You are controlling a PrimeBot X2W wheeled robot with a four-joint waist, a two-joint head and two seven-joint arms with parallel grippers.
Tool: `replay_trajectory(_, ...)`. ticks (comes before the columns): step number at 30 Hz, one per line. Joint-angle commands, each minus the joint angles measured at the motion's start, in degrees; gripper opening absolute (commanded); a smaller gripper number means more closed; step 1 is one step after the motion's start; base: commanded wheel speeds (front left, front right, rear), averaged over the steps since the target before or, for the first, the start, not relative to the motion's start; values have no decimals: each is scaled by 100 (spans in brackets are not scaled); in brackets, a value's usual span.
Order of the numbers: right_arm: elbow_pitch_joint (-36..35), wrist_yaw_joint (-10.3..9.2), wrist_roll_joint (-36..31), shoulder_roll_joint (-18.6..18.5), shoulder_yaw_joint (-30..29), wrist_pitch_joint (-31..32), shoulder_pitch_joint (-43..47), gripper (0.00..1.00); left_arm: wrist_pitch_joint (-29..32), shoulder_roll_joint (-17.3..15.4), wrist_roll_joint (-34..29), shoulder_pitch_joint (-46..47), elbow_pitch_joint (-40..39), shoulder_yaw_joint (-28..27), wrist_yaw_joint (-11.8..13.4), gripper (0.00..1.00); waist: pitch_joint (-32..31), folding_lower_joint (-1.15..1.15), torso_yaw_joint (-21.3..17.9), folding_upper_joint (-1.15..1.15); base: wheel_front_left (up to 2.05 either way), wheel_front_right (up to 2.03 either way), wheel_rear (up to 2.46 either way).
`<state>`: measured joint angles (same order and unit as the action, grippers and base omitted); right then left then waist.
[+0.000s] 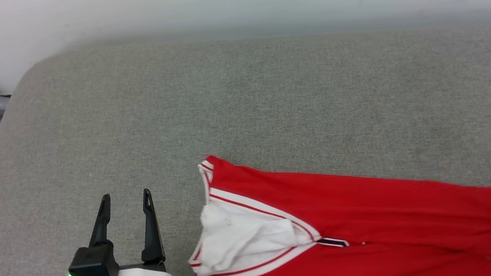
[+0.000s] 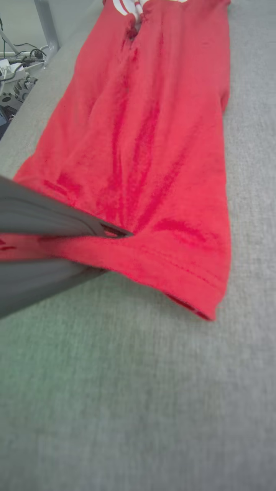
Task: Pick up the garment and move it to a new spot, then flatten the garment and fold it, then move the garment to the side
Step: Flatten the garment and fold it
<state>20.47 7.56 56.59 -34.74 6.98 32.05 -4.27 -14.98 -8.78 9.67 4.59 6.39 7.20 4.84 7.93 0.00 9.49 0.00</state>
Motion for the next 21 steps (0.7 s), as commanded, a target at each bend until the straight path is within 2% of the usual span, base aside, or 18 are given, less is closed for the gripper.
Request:
replay_trajectory(1,106,-14,40,-175,-131,-74,-53,0,-28,70,-100,-108,30,-66,-101,100,-78,0,-20,0,0,0,0)
replay_trajectory(6,225,-13,-46,-537,-346,-108,36,0,-28,195,-270,-194,91,-182,-285,100,-207,0,-66,0,0,0,0)
replay_trajectory(12,305,-12,-164,-740,-509,8,147,0,-28,287,-385,-229,130,-329,-406,100,-315,0,-120,0,0,0,0)
replay_trajectory(16,-51,-10,-99,-644,-542,195,239,0,-28,330,-441,-310,112,-441,-484,100,-369,0,-168,0,0,0,0)
replay_trajectory(21,-905,-9,258,-242,-549,492,322,0,-28,378,-501,-326,129,-520,-577,100,-392,0,-182,0,0,0,0)
